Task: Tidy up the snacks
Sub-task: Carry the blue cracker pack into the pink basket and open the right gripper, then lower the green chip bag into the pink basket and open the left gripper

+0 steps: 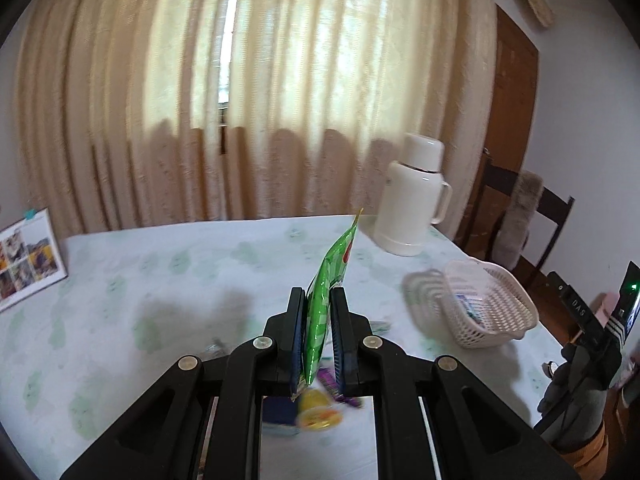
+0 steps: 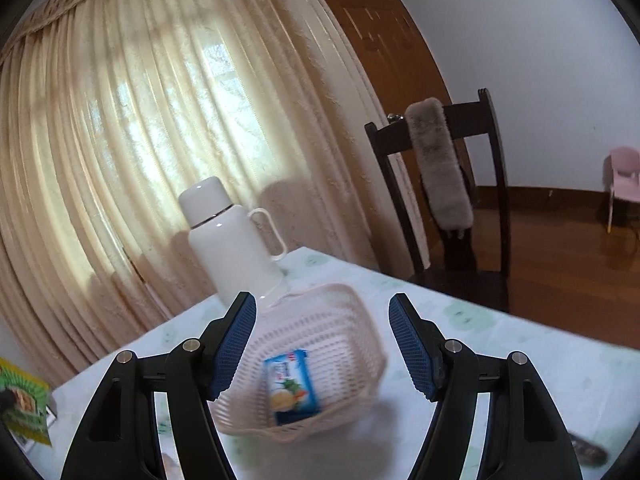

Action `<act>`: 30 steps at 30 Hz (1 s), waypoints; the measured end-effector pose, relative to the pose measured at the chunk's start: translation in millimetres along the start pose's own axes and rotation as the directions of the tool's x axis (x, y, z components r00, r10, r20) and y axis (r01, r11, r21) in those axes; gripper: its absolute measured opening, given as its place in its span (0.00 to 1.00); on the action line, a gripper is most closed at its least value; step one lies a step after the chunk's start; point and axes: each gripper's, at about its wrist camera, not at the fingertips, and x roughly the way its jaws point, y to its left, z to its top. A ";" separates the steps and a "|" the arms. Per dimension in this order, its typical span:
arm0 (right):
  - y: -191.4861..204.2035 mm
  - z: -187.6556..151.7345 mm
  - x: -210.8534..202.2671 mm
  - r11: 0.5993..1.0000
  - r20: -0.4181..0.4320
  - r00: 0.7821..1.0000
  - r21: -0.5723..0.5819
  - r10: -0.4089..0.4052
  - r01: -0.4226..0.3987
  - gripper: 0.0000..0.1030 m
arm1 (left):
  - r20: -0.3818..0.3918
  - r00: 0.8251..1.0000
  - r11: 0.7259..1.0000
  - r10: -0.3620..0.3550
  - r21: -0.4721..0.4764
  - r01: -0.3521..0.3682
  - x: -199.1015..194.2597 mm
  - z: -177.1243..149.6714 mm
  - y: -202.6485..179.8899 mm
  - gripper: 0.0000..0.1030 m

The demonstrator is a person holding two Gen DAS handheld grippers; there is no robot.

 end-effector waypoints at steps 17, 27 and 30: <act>-27.1 -14.3 14.5 0.997 -0.072 0.997 0.078 0.024 -0.018 0.68 | -0.063 0.969 0.966 -0.237 0.090 0.242 75.9 37.9 -126.5 0.10; -33.9 -13.8 16.6 0.993 -0.098 0.995 0.120 0.028 -0.017 0.68 | -0.124 0.930 0.925 -0.345 0.124 0.360 114.2 42.0 -184.7 0.10; -33.7 -14.0 17.7 0.993 -0.106 0.994 0.119 0.032 -0.019 0.68 | -0.147 0.921 0.919 -0.359 0.118 0.377 123.9 39.1 -192.0 0.10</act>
